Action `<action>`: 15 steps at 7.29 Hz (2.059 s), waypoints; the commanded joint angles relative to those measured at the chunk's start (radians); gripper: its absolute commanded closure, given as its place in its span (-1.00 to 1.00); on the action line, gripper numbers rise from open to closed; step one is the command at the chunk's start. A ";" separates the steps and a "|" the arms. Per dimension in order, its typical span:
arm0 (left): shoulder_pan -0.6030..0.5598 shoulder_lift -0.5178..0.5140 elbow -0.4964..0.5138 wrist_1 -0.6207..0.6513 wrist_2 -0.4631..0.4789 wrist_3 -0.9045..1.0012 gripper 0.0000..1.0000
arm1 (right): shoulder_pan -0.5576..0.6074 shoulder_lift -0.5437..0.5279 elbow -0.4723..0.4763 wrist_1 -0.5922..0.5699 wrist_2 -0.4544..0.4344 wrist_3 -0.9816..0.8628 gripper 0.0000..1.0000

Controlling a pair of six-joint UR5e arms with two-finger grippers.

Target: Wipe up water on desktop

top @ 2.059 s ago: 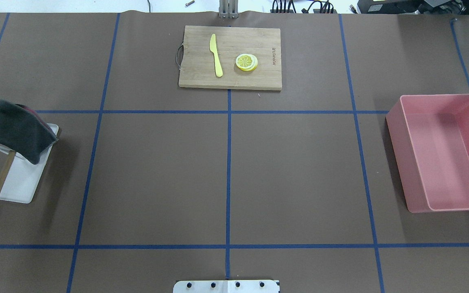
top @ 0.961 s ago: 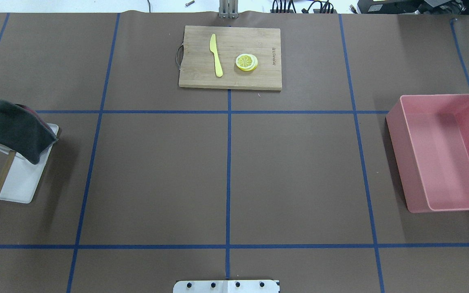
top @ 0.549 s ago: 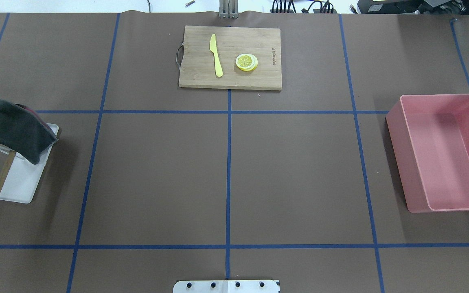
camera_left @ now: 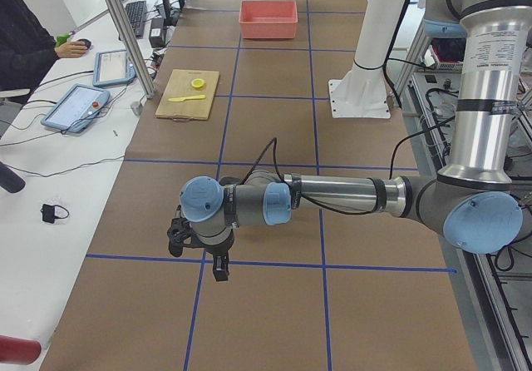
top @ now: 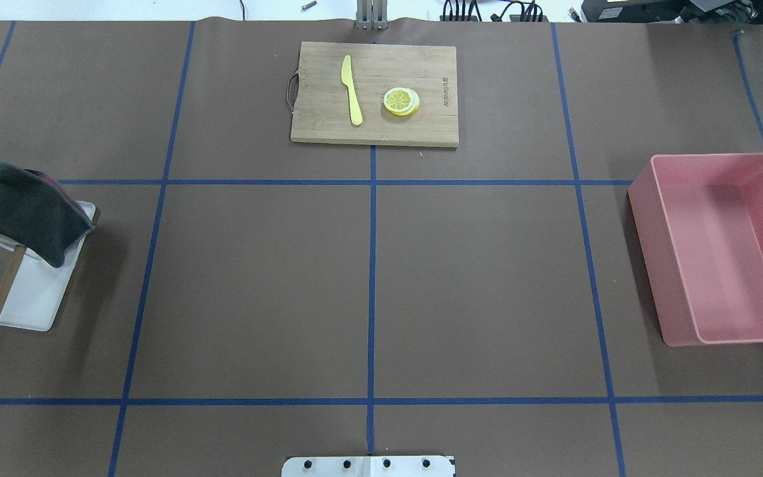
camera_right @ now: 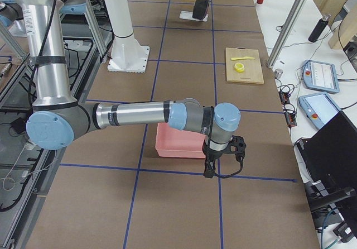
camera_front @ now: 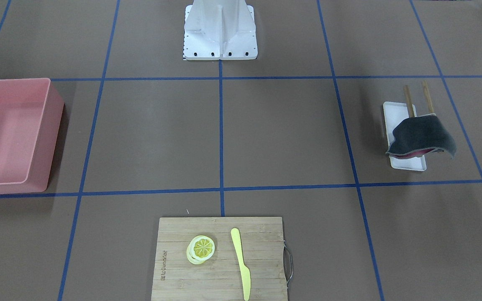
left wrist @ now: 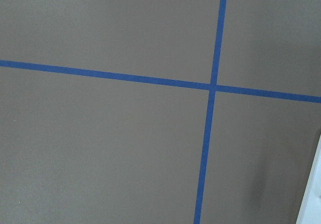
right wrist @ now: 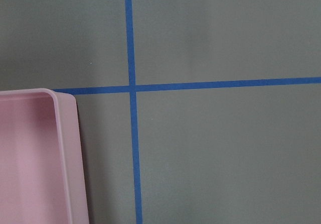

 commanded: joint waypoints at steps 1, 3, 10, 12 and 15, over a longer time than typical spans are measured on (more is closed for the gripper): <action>0.000 -0.001 0.002 0.001 0.000 0.000 -0.97 | 0.001 -0.003 0.001 0.000 0.002 0.000 -1.00; 0.000 0.000 -0.001 -0.001 -0.004 -0.002 -0.97 | 0.001 -0.005 0.015 0.000 0.002 -0.001 -1.00; 0.006 -0.001 -0.116 -0.065 -0.010 -0.012 -0.97 | -0.002 0.009 0.034 0.010 0.017 0.011 -1.00; 0.009 -0.043 -0.159 -0.068 -0.050 -0.168 -0.97 | -0.022 0.012 0.066 0.007 0.003 -0.005 -1.00; 0.081 -0.055 -0.159 -0.070 -0.127 -0.238 -0.97 | -0.047 0.010 0.054 0.010 0.016 0.012 -1.00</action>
